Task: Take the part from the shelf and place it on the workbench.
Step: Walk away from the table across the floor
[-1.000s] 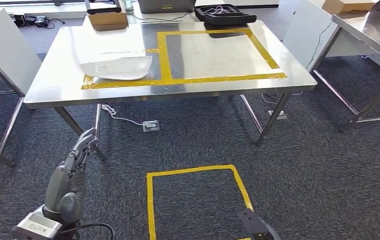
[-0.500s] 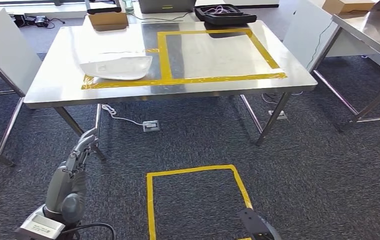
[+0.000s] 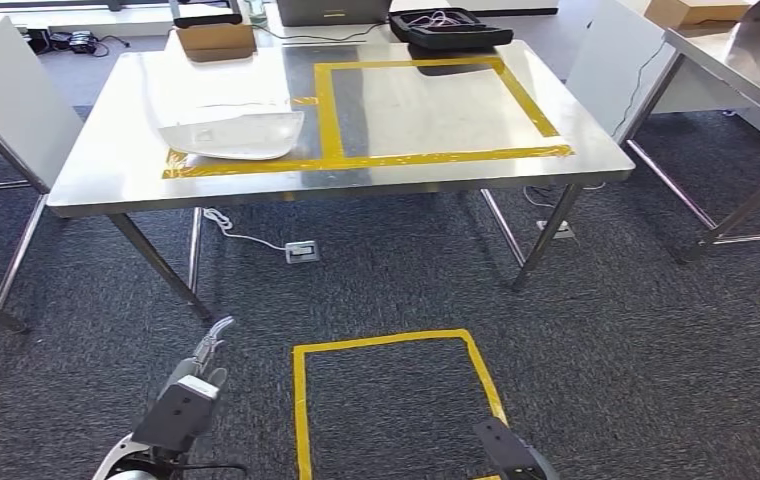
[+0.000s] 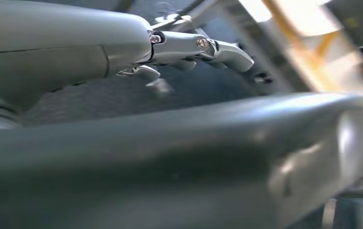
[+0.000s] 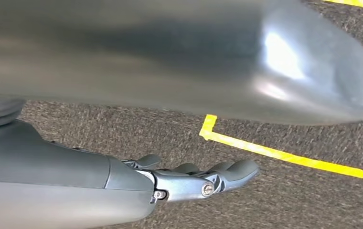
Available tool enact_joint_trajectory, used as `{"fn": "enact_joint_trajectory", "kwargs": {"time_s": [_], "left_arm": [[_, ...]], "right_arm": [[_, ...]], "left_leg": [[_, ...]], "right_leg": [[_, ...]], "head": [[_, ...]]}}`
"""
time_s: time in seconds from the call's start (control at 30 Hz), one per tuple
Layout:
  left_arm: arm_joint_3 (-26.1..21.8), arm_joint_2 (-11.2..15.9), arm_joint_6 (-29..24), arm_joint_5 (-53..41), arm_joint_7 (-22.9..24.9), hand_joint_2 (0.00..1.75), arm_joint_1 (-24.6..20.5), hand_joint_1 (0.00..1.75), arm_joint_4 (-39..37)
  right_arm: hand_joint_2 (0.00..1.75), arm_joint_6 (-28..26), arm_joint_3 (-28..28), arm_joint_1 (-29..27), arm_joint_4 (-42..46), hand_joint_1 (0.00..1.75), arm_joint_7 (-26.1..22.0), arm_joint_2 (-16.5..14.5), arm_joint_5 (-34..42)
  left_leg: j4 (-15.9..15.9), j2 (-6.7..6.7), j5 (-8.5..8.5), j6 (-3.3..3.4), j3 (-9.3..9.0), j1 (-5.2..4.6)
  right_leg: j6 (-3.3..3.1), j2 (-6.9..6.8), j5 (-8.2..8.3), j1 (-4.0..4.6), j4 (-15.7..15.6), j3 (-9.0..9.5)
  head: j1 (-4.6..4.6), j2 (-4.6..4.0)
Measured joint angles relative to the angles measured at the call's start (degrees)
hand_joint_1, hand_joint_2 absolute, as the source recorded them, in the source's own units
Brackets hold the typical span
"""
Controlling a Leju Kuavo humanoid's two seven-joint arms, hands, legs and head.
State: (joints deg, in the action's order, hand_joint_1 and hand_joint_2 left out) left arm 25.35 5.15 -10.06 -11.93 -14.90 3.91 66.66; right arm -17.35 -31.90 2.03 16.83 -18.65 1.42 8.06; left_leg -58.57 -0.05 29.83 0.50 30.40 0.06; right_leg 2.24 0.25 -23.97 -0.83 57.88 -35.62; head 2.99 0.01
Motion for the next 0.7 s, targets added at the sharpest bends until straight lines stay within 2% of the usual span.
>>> {"fn": "enact_joint_trajectory", "kwargs": {"time_s": [0.1, 0.27, 0.4, 0.5, 0.7], "left_arm": [[-0.01, -0.78, -0.73, -0.58, 1.39, 0.00, -1.28, 0.00, -8.93], [0.48, -3.24, -0.65, -0.69, 1.14, 0.00, -3.73, 0.00, -26.77], [1.17, -4.71, 3.33, 0.65, 4.69, 0.00, -5.60, 0.00, -37.39], [0.66, -5.44, 6.42, 4.85, 5.83, 0.00, -5.95, 0.00, -43.30], [-0.44, -5.99, 6.62, 6.71, 5.63, 0.00, -6.06, 0.00, -49.65]], "right_arm": [[0.00, 0.33, -0.03, 0.04, 0.00, 0.00, 0.25, 0.00, -0.21], [0.00, 1.12, -0.20, 0.29, 0.00, 0.00, 1.18, 0.00, -0.76], [0.00, 1.68, -0.57, 0.78, -0.01, 0.00, 2.07, 0.00, -0.94], [0.00, 2.18, -0.82, 0.97, -0.03, 0.00, 2.58, -0.01, -0.90], [0.00, 3.05, -1.37, 1.18, -0.08, 0.00, 3.25, -0.08, -1.39]], "left_leg": [[0.02, 0.00, 0.00, 0.00, 0.01, -0.01], [0.02, 0.01, 0.01, 0.01, 0.07, -0.02], [0.03, 0.01, 0.01, 0.01, 0.10, -0.01], [0.03, 0.04, 0.01, 0.00, 0.12, -0.01], [0.07, 0.04, 0.00, 0.00, 0.16, 0.00]], "right_leg": [[0.01, 0.00, -0.01, -0.01, 0.00, -0.01], [0.01, 0.00, -0.01, -0.02, 0.00, -0.07], [0.01, 0.01, -0.01, -0.02, 0.00, -0.11], [0.01, 0.02, -0.01, 0.00, 0.00, -0.16], [0.01, 0.02, -0.01, 0.00, 0.00, -0.21]], "head": [[0.00, 0.00], [0.01, 0.02], [0.01, 0.00], [0.01, 0.01], [0.01, 0.01]]}}
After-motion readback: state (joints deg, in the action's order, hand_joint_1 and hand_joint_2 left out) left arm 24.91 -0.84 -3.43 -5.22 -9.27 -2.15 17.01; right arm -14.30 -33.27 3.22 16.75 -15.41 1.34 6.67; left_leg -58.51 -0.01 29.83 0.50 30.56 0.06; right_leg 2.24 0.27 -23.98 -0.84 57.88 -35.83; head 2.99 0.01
